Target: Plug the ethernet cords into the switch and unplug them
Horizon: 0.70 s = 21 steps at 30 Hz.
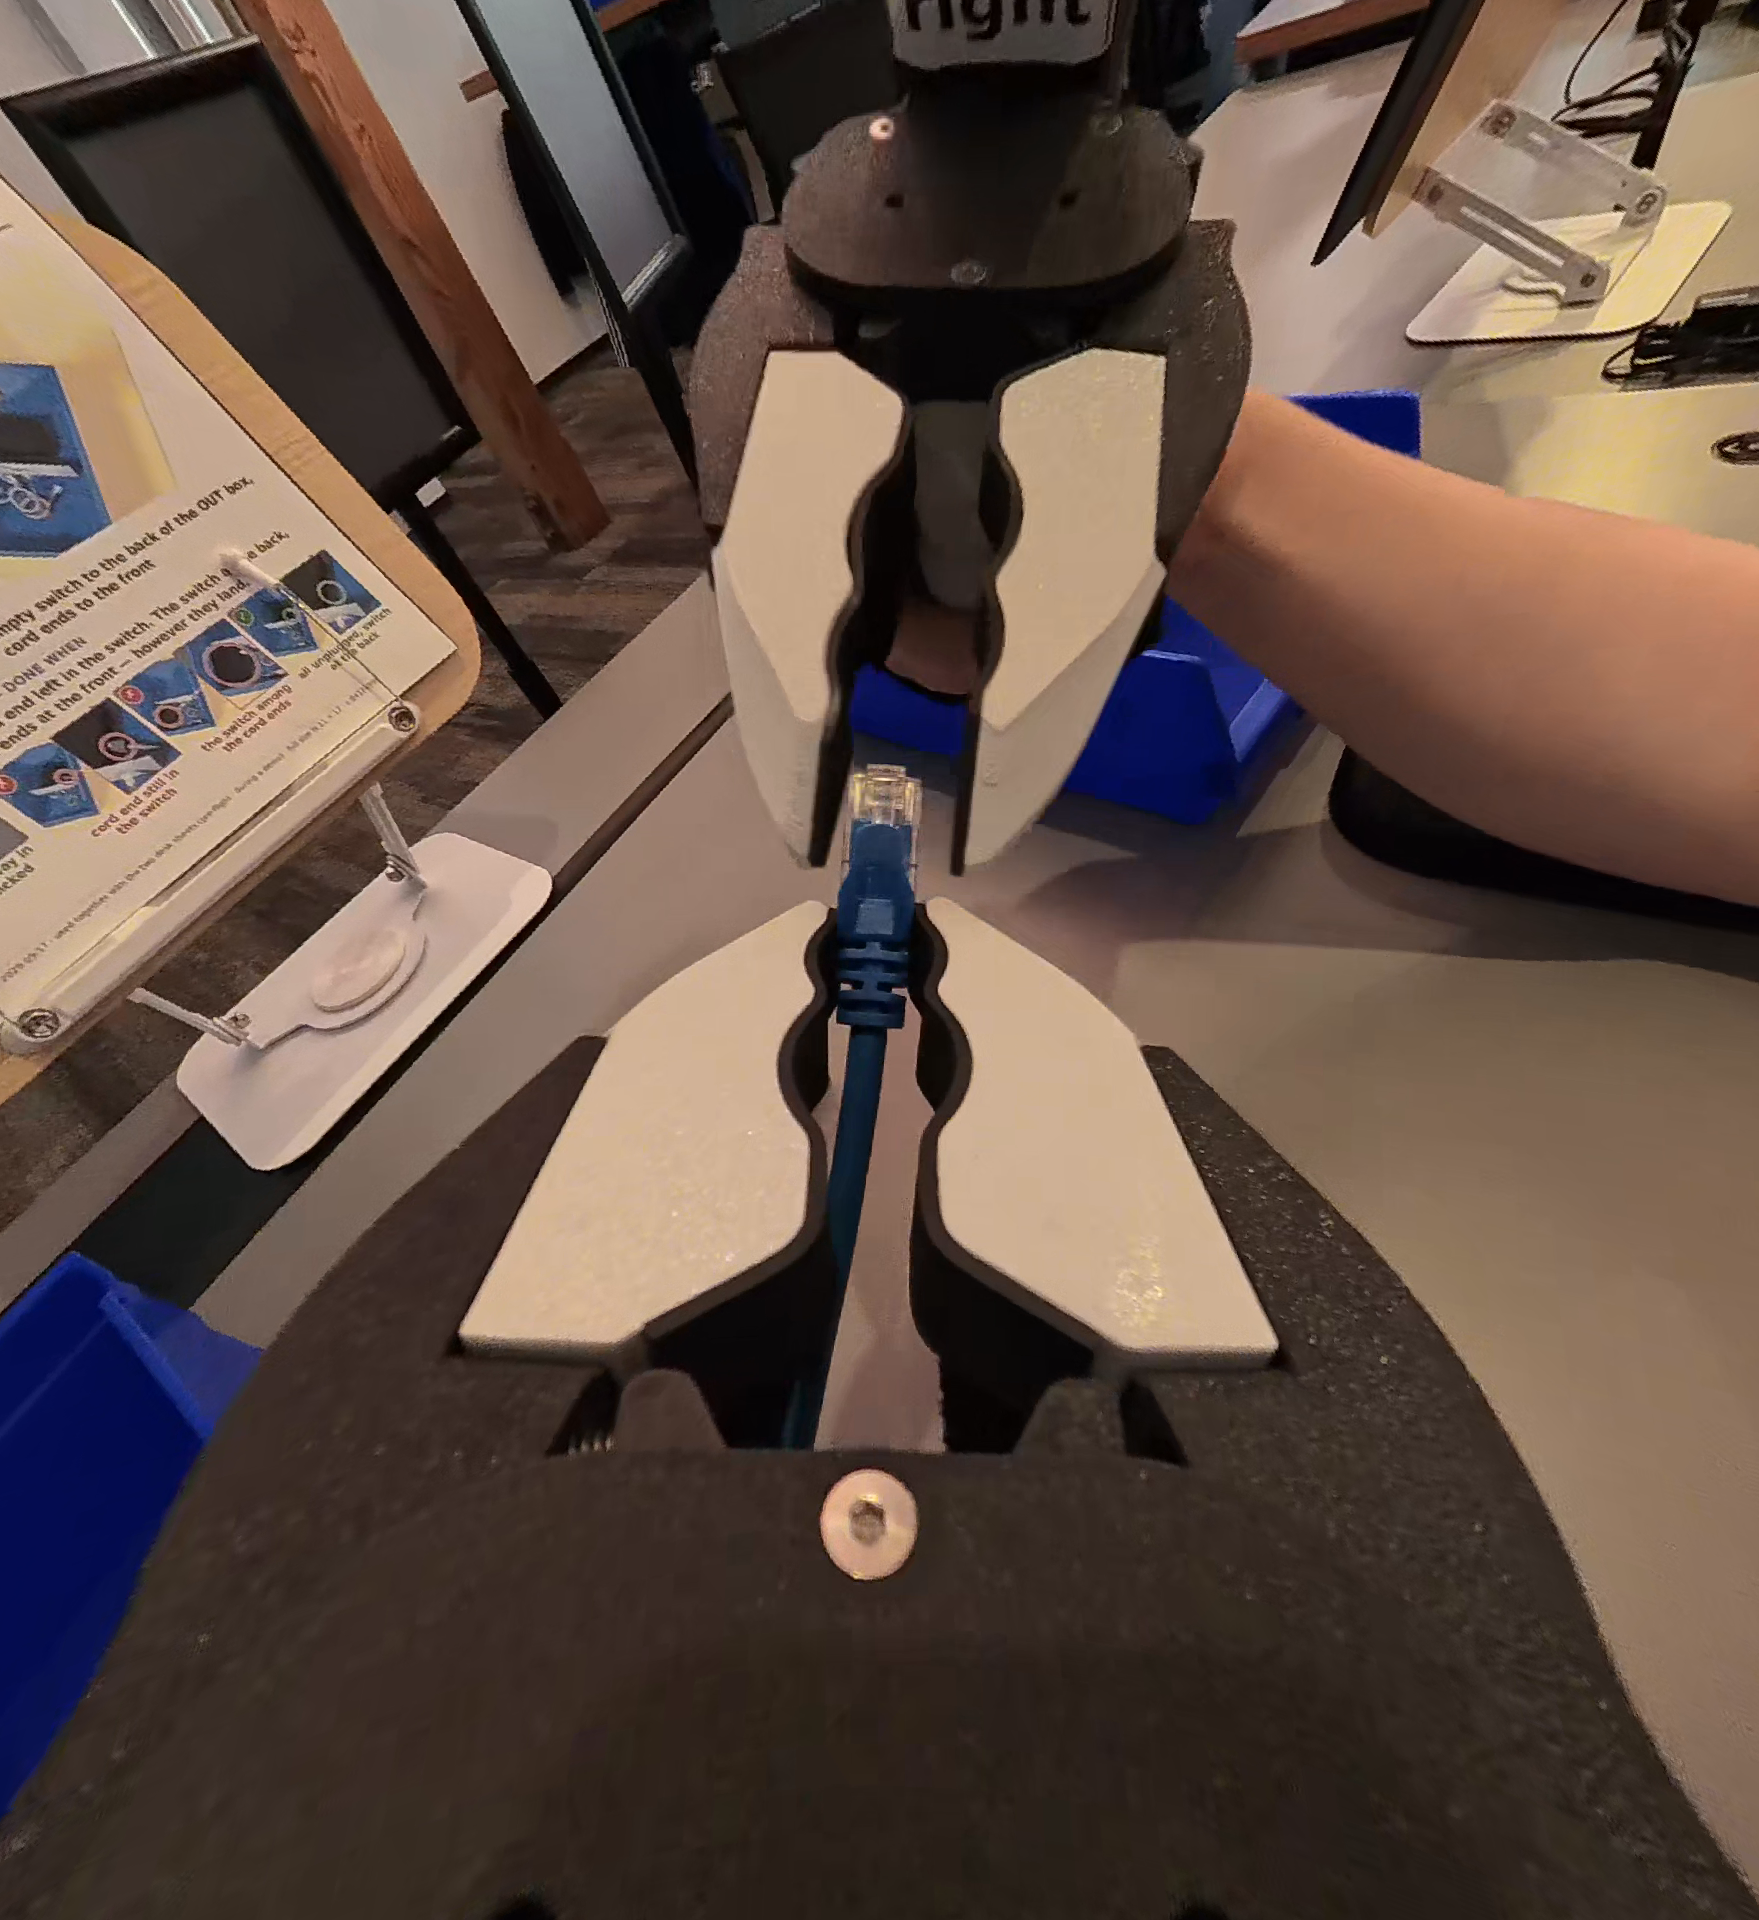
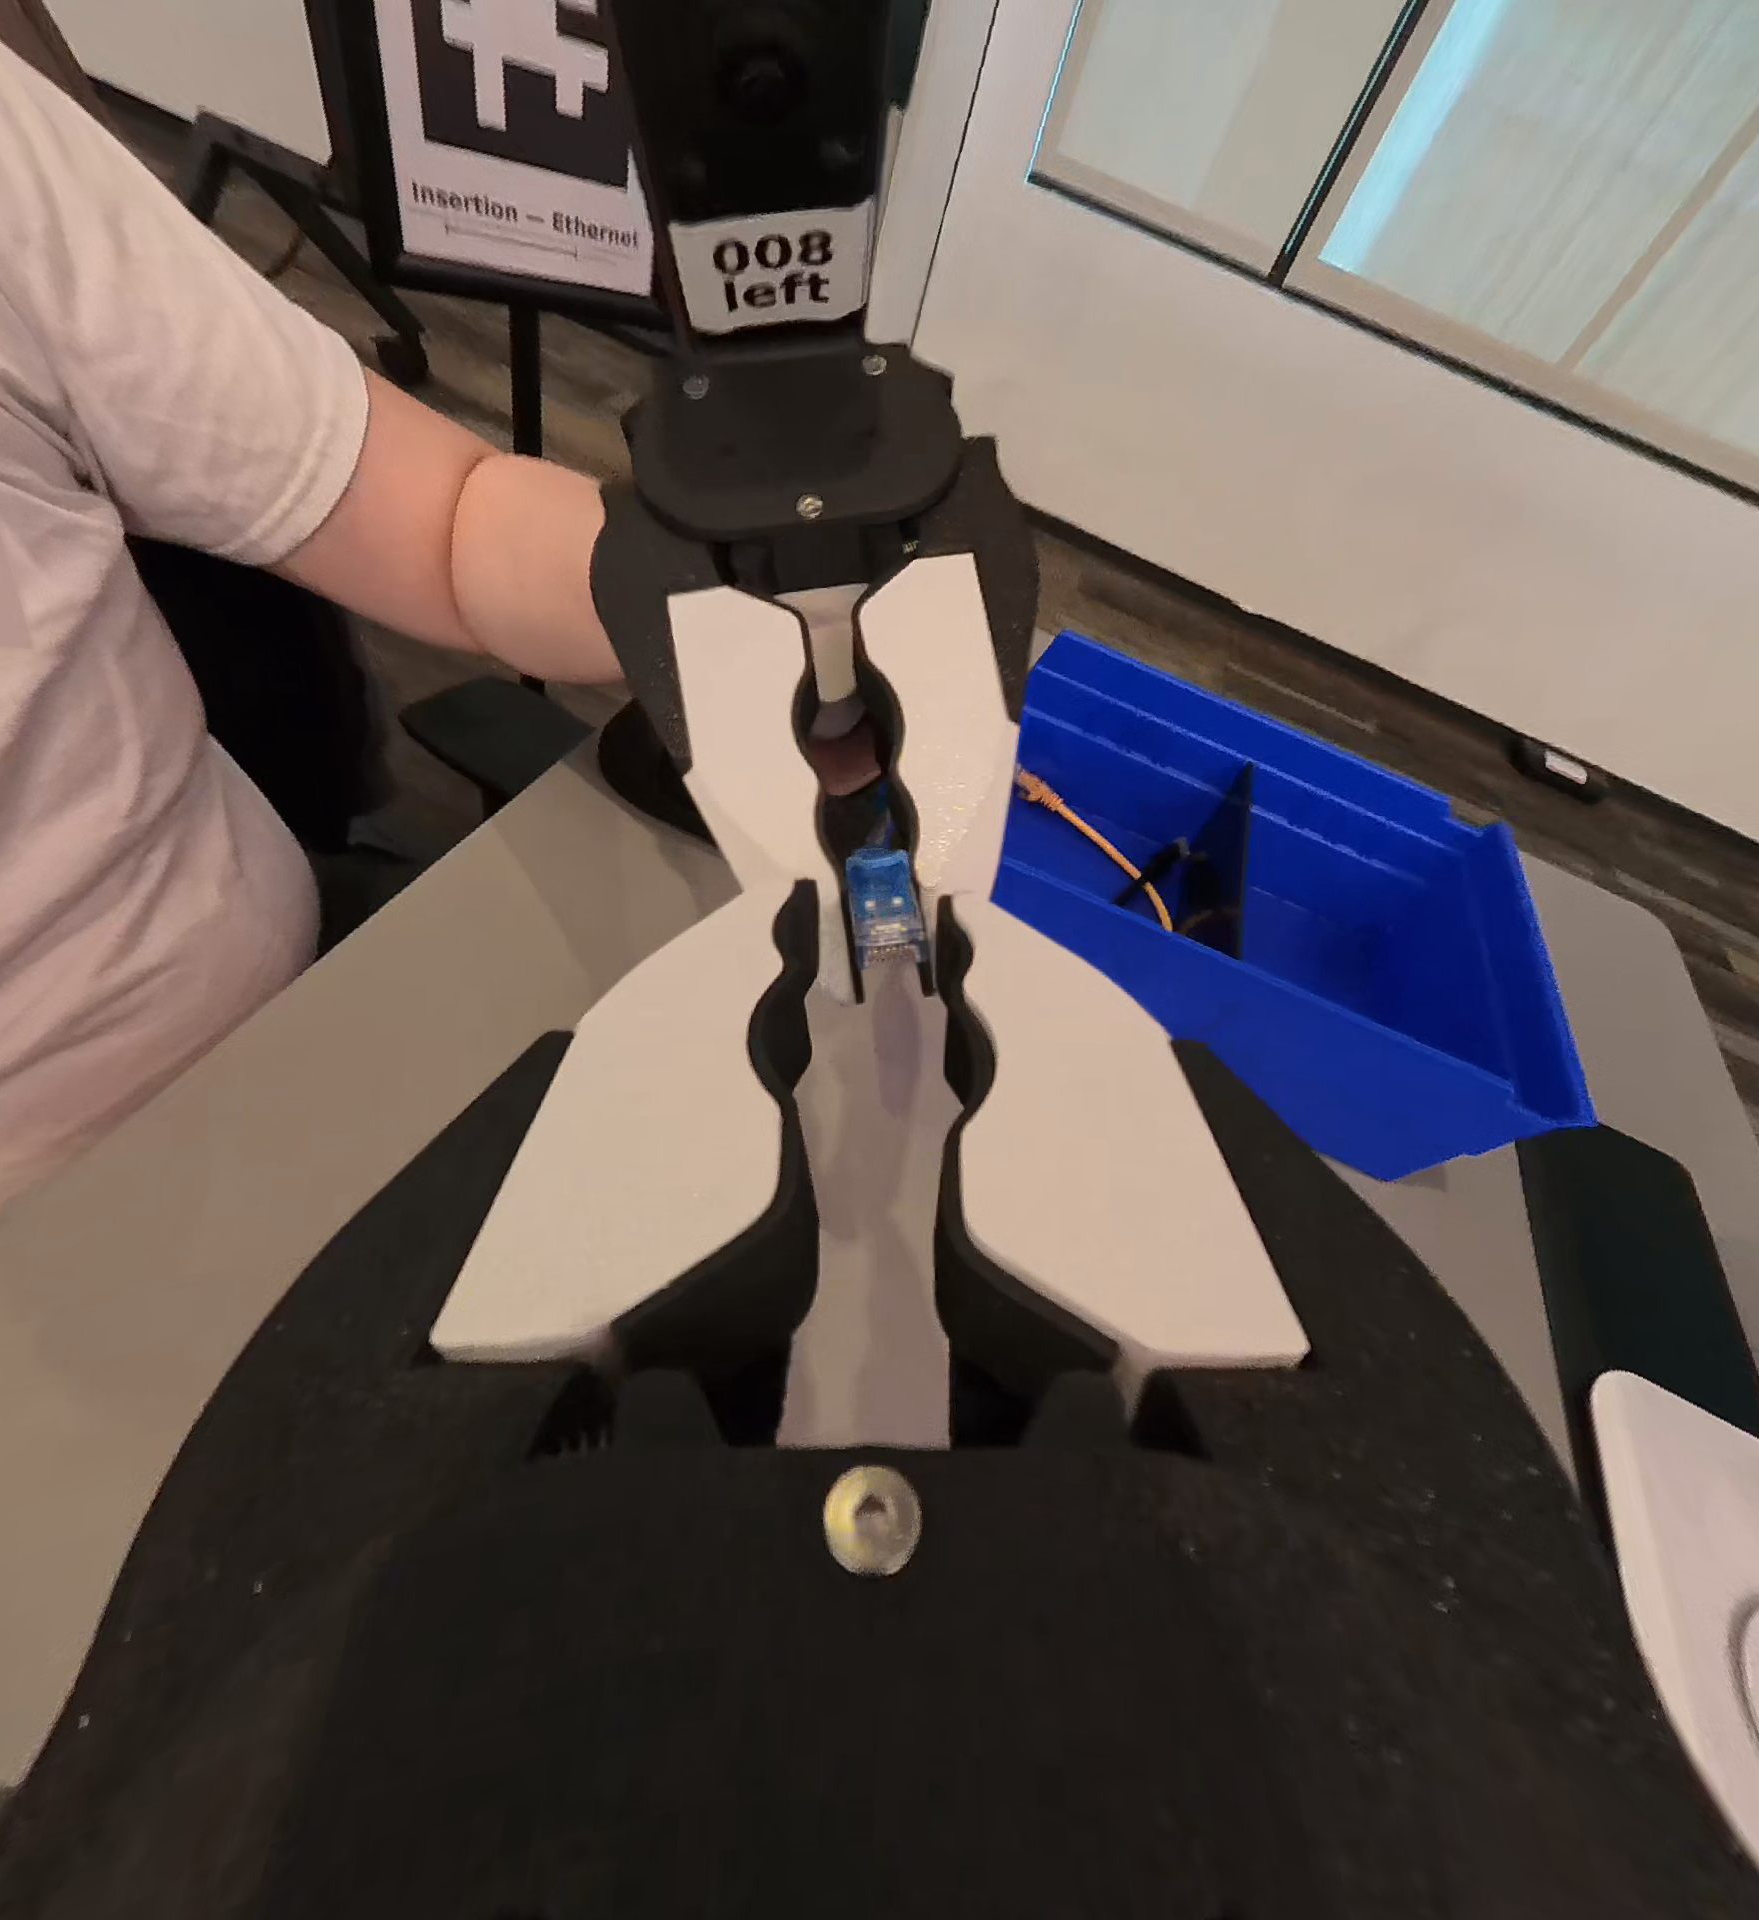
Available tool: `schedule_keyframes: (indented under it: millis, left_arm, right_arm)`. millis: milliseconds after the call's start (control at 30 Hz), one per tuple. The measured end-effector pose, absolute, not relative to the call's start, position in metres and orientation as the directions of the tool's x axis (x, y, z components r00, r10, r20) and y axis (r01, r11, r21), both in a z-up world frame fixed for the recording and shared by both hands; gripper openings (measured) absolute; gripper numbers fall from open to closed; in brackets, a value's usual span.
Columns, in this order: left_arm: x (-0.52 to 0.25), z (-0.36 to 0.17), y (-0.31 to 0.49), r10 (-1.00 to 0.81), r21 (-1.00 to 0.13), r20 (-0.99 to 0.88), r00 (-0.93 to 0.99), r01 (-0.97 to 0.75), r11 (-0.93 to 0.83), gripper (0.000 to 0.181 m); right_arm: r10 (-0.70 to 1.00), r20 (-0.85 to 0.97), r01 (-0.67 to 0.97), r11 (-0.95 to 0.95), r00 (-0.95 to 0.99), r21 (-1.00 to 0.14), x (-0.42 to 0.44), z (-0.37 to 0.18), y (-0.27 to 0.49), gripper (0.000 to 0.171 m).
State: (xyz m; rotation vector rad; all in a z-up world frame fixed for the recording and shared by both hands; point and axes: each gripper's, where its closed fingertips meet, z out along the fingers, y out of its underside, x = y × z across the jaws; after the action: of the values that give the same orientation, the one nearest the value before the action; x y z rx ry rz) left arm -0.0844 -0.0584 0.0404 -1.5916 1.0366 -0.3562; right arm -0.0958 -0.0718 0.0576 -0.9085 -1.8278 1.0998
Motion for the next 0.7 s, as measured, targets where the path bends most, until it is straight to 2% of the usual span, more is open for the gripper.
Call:
schedule_keyframes:
  millis: [67, 233, 500, 633, 700]
  left_arm:
    - [-0.083, 0.038, -0.06, -0.779, -0.9, -0.293, 0.555, -0.435, 0.029, 0.012]
    - [-0.083, 0.043, -0.065, -0.789, -0.908, -0.284, 0.545, -0.417, 0.038, 0.012]
    - [-0.086, 0.077, -0.076, -0.771, -0.981, -0.192, 0.607, -0.117, 0.153, 0.019]
    - [-0.087, 0.064, -0.071, -0.748, -0.98, -0.194, 0.634, -0.164, 0.116, 0.016]
    - [-0.087, 0.06, -0.071, -0.753, -0.983, -0.169, 0.636, -0.162, 0.085, 0.022]
  right_arm:
    - [0.865, 0.284, 0.214, 0.395, -0.413, -0.893, -0.097, 0.052, -0.071, 0.013]
    - [0.852, 0.276, 0.171, 0.384, -0.446, -0.908, -0.097, 0.056, -0.076, 0.012]
    - [0.836, 0.192, -0.021, 0.212, -0.515, -0.977, -0.091, 0.076, -0.077, 0.012]
    - [0.836, 0.161, -0.026, 0.173, -0.525, -0.985, -0.095, 0.073, -0.074, 0.012]
    - [0.838, 0.157, -0.016, 0.174, -0.523, -0.985, -0.095, 0.07, -0.073, 0.012]
